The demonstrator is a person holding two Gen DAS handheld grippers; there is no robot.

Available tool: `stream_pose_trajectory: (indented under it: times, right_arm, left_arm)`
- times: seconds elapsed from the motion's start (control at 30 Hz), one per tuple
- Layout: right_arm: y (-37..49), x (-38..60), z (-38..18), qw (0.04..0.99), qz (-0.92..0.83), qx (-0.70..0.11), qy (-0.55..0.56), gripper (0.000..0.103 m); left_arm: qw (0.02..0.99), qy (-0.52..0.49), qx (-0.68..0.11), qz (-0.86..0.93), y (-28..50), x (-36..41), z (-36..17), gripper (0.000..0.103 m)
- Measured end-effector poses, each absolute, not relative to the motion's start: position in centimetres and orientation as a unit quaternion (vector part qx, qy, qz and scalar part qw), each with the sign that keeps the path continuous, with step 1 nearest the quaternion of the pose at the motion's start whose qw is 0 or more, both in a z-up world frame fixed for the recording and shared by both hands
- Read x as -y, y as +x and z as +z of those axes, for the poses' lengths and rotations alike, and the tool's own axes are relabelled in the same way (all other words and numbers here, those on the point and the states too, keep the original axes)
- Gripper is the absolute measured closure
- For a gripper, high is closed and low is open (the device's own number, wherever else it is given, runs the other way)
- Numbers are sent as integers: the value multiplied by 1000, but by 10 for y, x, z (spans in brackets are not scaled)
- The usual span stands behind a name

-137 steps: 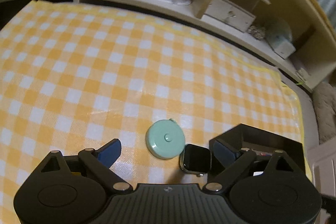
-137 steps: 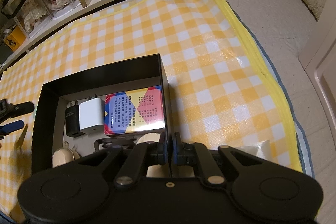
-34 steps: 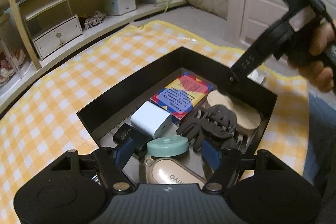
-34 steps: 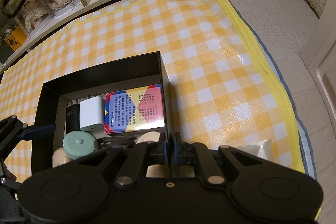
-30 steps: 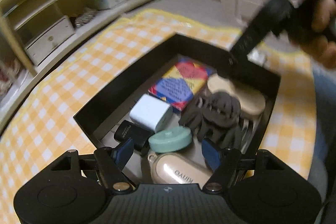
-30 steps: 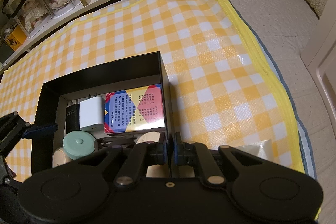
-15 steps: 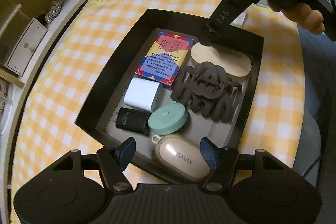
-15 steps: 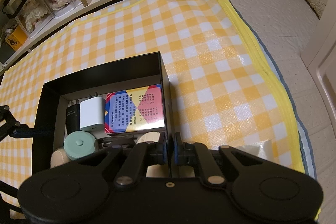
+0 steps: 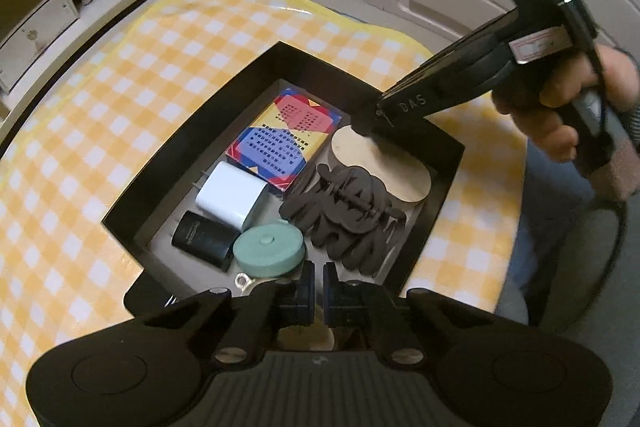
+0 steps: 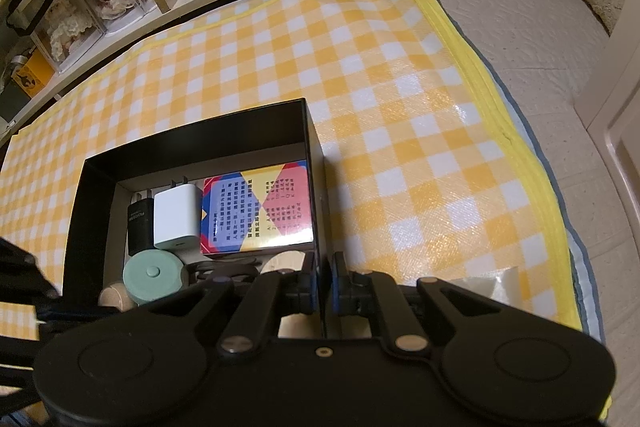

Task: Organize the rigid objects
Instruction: 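Nudge the tape measure into place beside the black charger with the left tool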

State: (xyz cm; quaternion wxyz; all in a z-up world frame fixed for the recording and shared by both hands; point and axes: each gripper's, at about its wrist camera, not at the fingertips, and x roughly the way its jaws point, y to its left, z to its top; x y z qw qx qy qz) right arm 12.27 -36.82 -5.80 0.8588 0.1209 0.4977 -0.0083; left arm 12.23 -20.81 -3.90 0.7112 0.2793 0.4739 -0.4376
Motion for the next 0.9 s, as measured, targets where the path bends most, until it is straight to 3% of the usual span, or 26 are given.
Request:
stream_pose_trajectory:
  times: [0.33, 0.9]
  right_arm:
    - [123, 371, -59, 858, -4, -496, 128, 95]
    - [123, 369, -58, 858, -6, -498, 125, 95]
  left_arm:
    - [687, 338, -496, -409, 124, 223, -60, 100]
    - [735, 258, -473, -411, 121, 199, -29, 95]
